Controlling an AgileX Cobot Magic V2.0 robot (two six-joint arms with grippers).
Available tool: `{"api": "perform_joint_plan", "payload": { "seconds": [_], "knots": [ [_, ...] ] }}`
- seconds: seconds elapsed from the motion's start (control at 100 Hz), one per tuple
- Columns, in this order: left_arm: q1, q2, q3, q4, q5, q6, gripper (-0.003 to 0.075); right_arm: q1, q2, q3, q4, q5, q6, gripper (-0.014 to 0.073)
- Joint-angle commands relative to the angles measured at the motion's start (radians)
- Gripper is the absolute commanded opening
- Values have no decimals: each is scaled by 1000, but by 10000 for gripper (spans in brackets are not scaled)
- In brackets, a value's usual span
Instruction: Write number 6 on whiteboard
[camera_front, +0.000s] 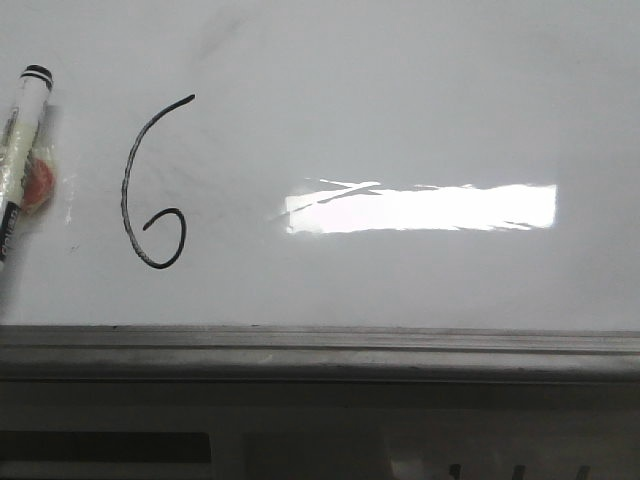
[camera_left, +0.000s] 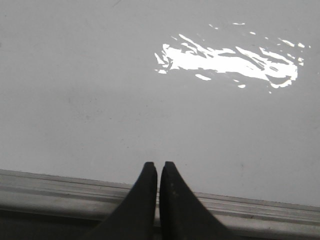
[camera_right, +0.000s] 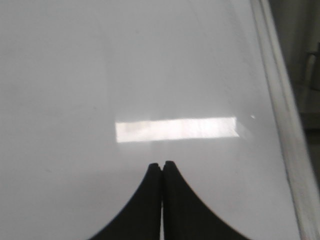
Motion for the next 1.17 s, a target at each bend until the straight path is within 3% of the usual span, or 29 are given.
{"api": "perform_joint_plan", "payload": {
  "seconds": [0.0,0.35,1.16],
  "knots": [
    [3,-28,25,1,-40,-7,-20,-49,-60,14,-16,88,6,-64],
    [3,-28,25,-1,-40,-7,-20,-68,-61,14,-42,339,4,-64],
    [3,-28,25,-1,-42,-7,-20,-68,-61,14,-42,339,4,-64]
  ]
}}
